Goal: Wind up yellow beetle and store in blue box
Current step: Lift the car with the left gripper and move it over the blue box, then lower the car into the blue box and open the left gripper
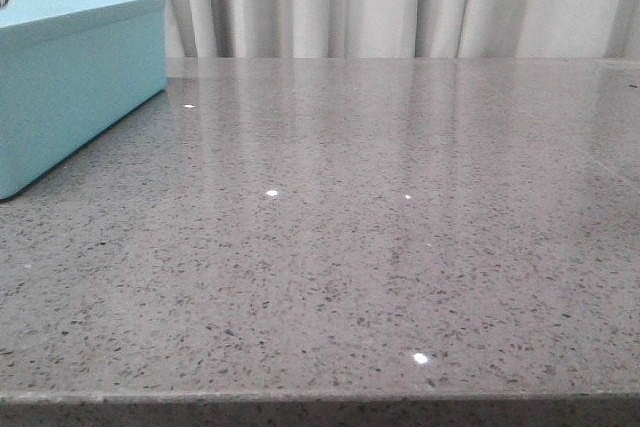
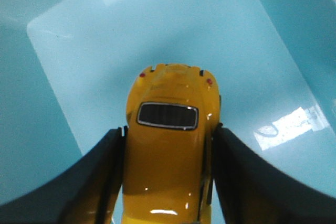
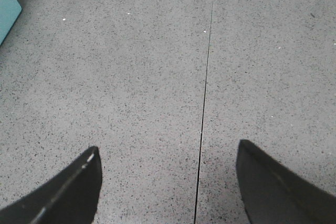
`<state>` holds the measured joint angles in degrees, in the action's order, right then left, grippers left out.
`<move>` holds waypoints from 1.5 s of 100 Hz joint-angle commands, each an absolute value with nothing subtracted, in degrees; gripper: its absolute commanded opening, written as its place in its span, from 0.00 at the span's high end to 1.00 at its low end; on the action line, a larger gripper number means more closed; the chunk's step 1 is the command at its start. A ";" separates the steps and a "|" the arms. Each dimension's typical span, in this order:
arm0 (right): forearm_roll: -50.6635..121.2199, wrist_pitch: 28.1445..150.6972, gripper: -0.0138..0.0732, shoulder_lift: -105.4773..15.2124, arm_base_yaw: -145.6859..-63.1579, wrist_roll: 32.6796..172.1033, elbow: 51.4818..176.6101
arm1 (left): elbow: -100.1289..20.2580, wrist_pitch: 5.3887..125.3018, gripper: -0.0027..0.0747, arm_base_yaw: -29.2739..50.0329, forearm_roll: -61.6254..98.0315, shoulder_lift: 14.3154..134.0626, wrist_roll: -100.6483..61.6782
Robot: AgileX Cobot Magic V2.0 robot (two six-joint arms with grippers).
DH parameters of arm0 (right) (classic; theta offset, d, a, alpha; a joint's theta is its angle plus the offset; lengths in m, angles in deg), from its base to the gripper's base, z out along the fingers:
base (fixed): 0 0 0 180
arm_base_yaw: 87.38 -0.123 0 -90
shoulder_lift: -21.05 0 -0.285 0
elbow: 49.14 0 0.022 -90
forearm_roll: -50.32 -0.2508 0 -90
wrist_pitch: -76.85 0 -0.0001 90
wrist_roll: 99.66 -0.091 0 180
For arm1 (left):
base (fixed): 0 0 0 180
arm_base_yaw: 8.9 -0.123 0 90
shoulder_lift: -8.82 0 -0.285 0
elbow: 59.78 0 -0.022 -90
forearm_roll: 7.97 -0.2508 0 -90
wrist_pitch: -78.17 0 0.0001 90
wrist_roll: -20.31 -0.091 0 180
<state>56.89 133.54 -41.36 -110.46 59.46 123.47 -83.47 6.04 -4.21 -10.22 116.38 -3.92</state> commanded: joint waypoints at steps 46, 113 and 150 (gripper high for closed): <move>57.44 129.62 0.22 -40.50 -110.55 59.92 124.70 | -83.56 5.93 0.68 -4.72 -9.33 121.79 -1.45; 57.44 129.62 0.22 -40.50 -110.55 59.92 124.70 | -83.67 7.07 0.44 -4.72 -7.97 121.90 -1.33; 59.67 127.96 0.22 -35.50 -110.55 60.61 124.46 | -84.12 6.20 0.78 -4.76 -6.20 114.79 -1.33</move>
